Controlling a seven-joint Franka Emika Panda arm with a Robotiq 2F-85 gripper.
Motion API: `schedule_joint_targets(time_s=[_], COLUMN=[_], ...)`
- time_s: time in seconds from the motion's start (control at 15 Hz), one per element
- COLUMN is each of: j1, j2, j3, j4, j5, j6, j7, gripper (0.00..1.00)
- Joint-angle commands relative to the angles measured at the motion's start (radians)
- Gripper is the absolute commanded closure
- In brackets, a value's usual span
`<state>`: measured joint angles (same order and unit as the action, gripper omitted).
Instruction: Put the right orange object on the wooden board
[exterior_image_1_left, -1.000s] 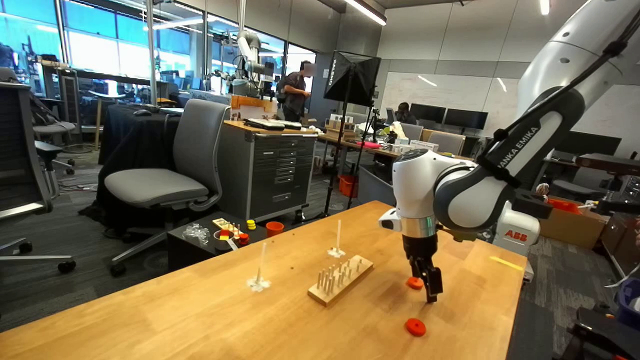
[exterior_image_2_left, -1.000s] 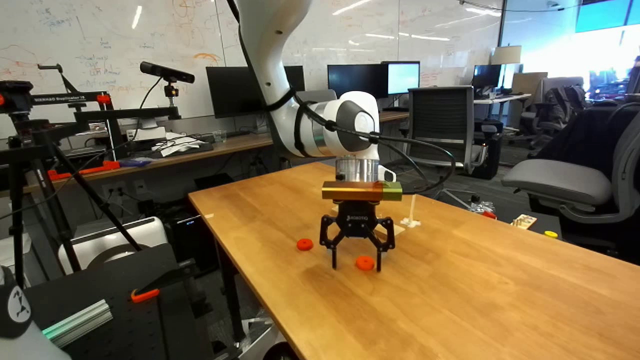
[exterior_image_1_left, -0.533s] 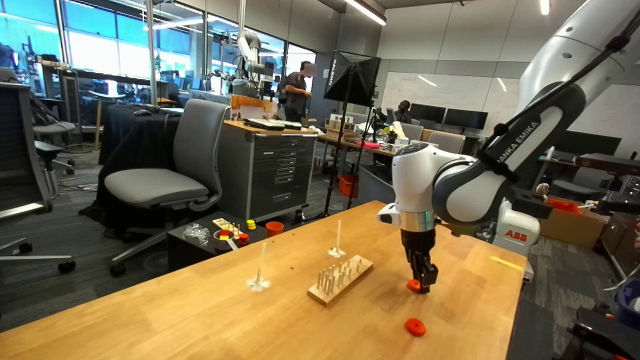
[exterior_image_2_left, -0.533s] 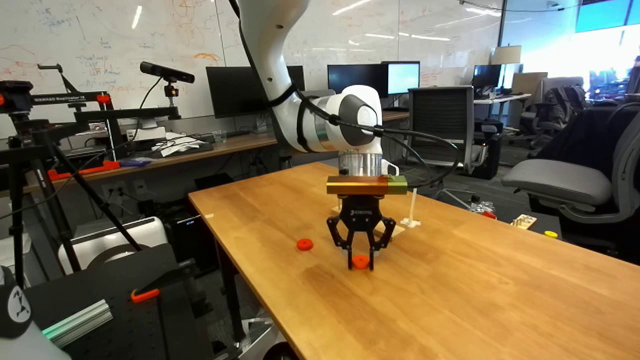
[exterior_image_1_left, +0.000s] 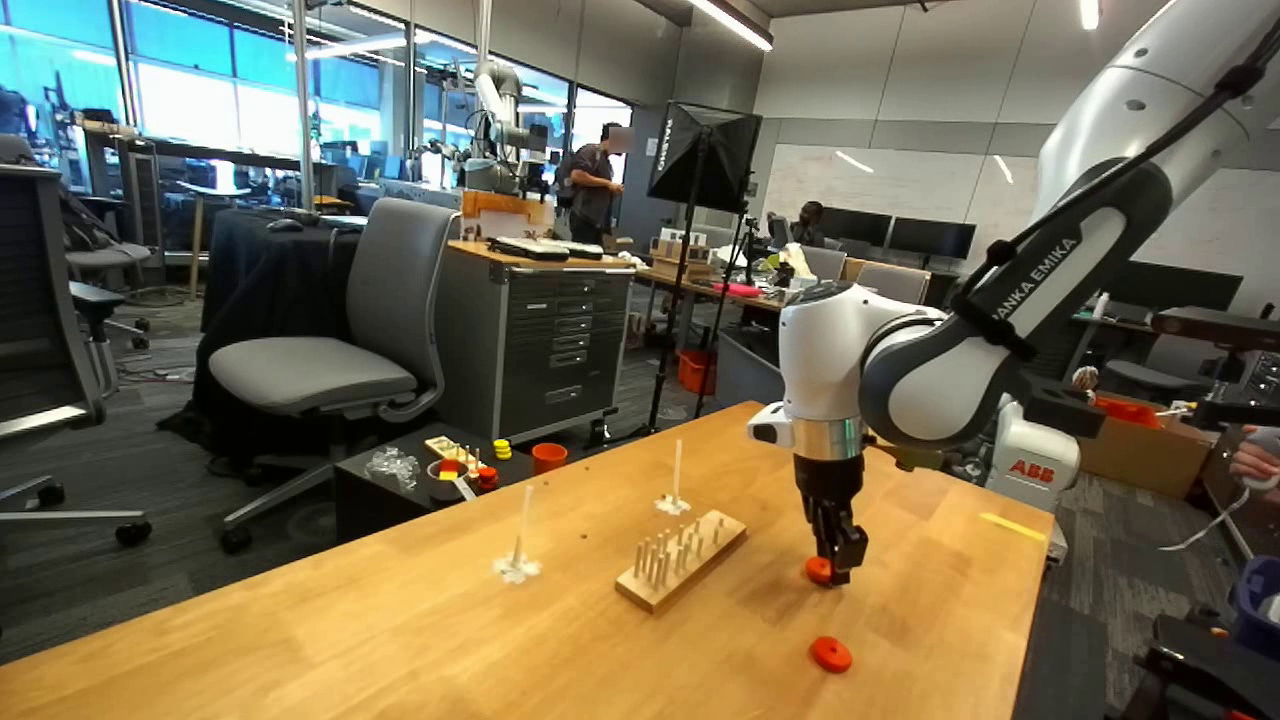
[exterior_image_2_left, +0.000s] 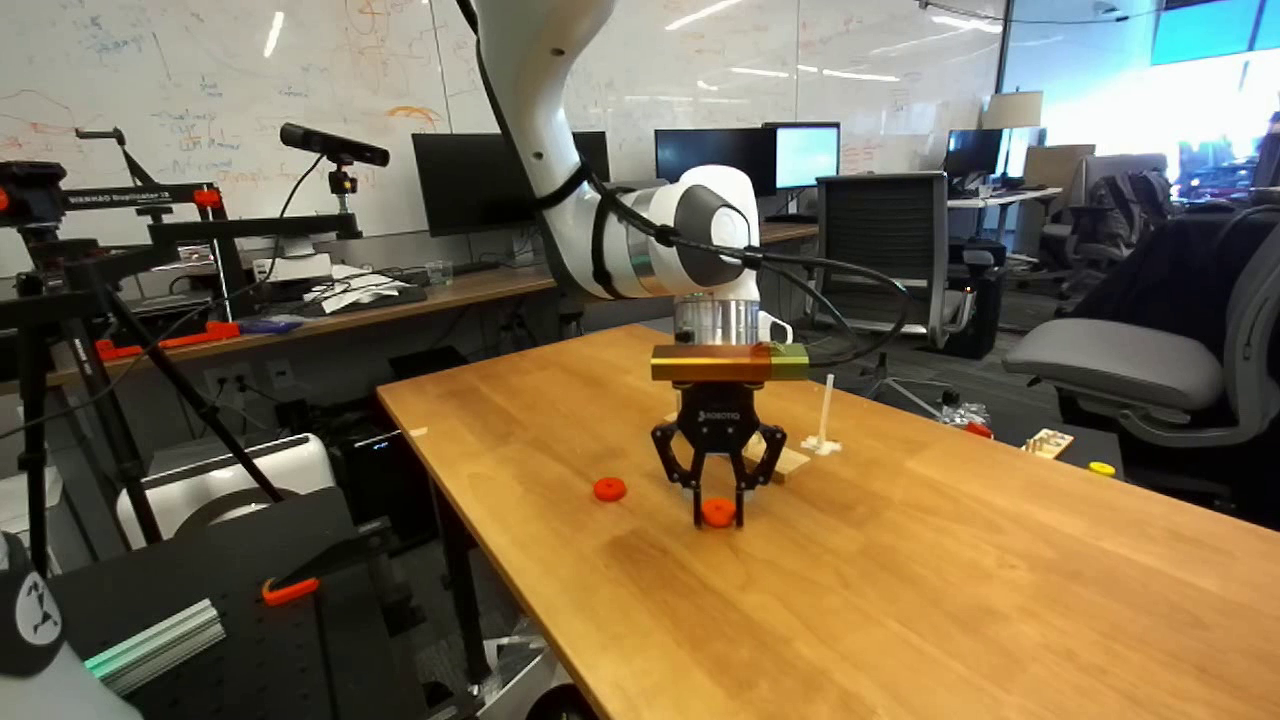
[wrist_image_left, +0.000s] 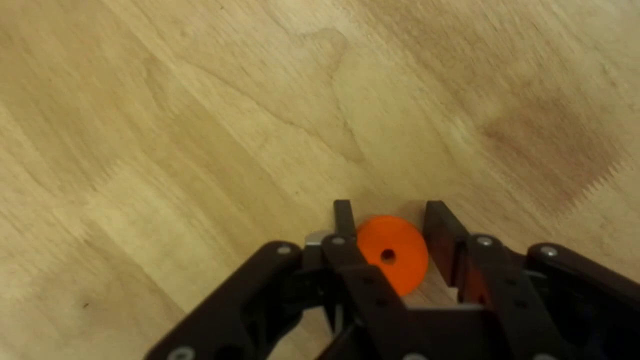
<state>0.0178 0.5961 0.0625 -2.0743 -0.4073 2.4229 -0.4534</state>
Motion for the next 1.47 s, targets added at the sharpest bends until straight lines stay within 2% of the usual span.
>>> schedule_joint_targets(time_s=[0.0, 0.4, 0.93, 1.4], j1=[0.001, 0.018, 0.071, 0.092], j2=[-0.046, -0.058, 0.005, 0.123], j3=[0.027, 0.052, 0.045, 0.032], j4=[-0.011, 0.053, 0.275, 0.471], j5=[0.037, 0.098, 0.178, 0.189], j6=[0.001, -0.053, -0.233, -0.37], j7=[0.002, 0.028, 0.153, 0.239], gripper=[0.84, 0.84, 0.84, 0.84])
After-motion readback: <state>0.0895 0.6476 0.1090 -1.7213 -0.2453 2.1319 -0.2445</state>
